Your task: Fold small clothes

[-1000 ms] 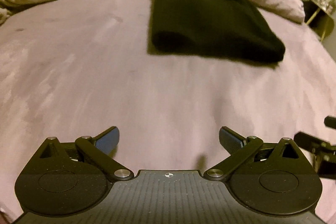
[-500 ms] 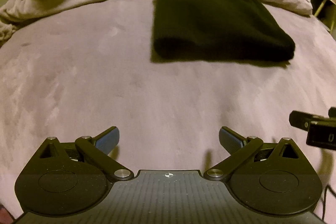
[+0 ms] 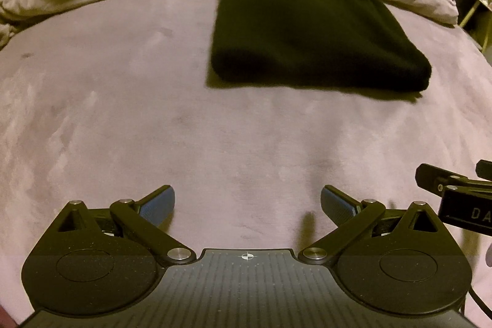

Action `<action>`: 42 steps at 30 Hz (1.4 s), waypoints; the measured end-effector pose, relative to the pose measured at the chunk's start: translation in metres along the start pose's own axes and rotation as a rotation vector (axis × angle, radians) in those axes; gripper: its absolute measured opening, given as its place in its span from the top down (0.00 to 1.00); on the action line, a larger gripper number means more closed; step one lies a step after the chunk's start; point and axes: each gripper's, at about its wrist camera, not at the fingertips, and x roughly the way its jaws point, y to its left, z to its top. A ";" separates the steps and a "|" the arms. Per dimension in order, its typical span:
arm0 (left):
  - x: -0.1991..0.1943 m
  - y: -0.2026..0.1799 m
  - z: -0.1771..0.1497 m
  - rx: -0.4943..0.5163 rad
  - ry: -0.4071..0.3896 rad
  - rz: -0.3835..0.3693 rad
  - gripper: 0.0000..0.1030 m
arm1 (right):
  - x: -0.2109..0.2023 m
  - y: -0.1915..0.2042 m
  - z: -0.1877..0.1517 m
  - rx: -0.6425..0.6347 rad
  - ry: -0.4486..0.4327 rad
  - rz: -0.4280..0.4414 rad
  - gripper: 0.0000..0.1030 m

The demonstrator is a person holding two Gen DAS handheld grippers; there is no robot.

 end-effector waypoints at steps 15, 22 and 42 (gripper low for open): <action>-0.001 0.003 -0.003 -0.005 -0.013 0.052 0.00 | -0.006 0.001 -0.002 -0.008 -0.012 0.000 0.04; -0.005 0.005 -0.004 -0.023 -0.016 0.032 0.00 | -0.013 0.002 -0.002 -0.008 -0.022 0.003 0.04; -0.018 -0.005 -0.004 0.010 -0.016 0.011 0.00 | -0.025 -0.002 -0.002 -0.016 -0.043 0.012 0.04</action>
